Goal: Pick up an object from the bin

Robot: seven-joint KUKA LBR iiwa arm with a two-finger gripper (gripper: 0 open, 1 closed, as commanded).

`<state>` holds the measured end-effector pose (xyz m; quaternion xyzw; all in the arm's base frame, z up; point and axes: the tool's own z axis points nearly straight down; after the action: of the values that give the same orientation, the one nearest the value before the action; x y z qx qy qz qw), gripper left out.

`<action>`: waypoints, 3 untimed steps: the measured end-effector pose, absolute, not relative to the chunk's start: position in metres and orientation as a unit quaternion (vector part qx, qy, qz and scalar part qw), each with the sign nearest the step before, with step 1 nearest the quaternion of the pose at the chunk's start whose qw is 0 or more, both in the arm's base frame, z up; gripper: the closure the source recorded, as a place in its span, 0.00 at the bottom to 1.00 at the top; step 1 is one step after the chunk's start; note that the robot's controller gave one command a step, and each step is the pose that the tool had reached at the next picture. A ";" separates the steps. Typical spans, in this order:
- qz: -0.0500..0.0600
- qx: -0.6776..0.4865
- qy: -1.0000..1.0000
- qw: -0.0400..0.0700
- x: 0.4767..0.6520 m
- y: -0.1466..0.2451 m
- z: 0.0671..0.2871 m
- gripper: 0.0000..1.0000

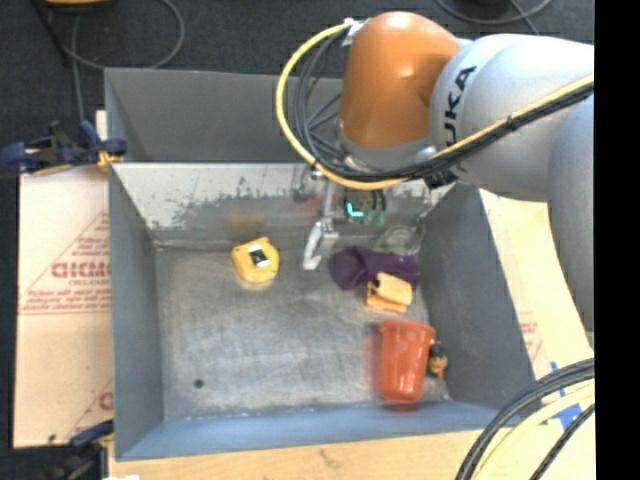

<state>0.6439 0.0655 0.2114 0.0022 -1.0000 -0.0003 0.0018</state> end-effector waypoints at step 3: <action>0.001 -0.009 -1.000 0.001 0.588 -0.011 0.155 0.00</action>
Offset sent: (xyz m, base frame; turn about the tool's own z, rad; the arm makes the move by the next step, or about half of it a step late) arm -0.0936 -0.1119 -0.0803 0.0067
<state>0.5877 -0.0112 0.1554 -0.0088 -1.0000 0.0014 0.0005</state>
